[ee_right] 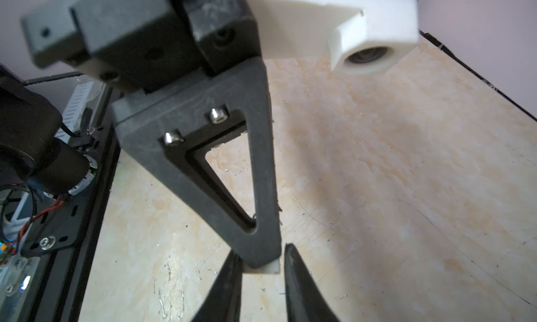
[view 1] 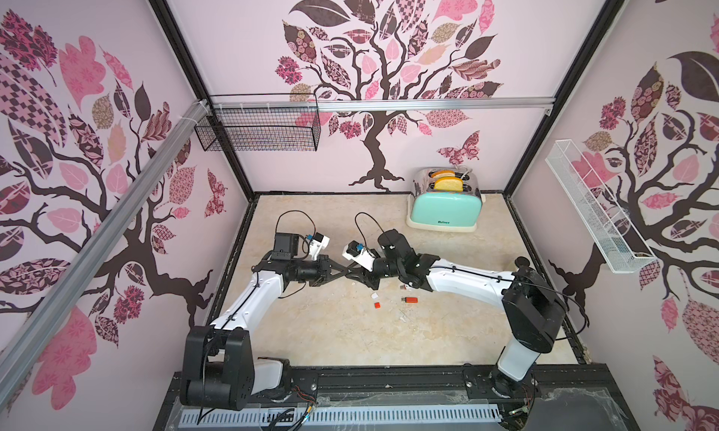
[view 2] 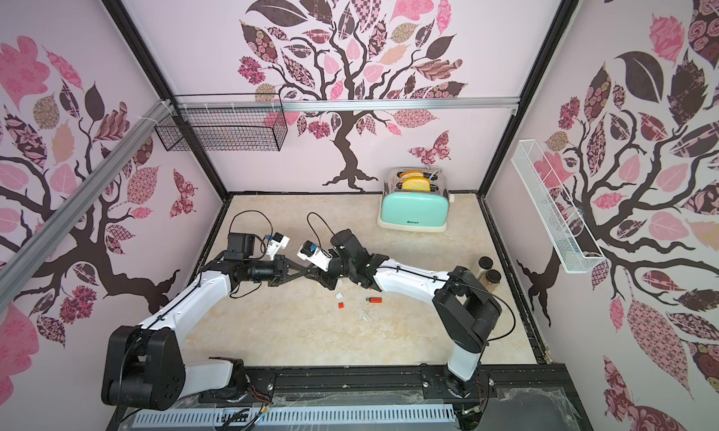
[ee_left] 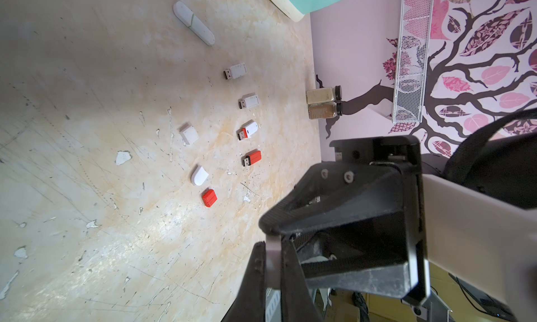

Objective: Close the usb drive cover
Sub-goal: Pick up the cover from the center of the board, then pick up the USB drive from the center of the board.

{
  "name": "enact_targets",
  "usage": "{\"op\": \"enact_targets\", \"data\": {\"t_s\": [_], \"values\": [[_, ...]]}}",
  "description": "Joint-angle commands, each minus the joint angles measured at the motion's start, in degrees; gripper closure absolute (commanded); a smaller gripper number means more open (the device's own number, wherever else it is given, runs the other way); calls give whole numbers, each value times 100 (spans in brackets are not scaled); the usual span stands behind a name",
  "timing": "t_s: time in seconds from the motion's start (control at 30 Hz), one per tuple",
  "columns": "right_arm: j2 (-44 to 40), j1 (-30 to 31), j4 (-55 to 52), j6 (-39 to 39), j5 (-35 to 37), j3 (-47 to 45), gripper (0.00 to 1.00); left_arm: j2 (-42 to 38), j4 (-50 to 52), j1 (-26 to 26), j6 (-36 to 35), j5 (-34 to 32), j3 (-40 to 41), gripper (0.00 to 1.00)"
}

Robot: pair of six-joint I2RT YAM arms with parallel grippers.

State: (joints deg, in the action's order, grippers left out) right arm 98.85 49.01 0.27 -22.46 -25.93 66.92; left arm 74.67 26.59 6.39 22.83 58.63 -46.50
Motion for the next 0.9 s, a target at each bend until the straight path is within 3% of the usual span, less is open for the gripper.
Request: {"op": "enact_targets", "data": {"t_s": [0.0,0.27,0.37,0.53,0.7,0.87], "values": [[-226,-22,-778,-135,283,137,66,-150,158,-26,-188,100,-105,100],[-600,-523,-1732,183,816,84,51,-113,270,-51,-244,27,-126,100],[-645,-695,-1761,293,1202,-38,37,-80,152,-55,-200,60,-54,100],[-396,-992,-2509,656,1572,384,30,-105,244,-70,-199,5,-112,100],[-36,-1305,-2801,1125,1672,682,15,-32,457,-112,-302,-74,-236,100],[496,-1432,-3015,1299,1775,1001,13,89,547,-114,-437,-85,-320,100]]}}
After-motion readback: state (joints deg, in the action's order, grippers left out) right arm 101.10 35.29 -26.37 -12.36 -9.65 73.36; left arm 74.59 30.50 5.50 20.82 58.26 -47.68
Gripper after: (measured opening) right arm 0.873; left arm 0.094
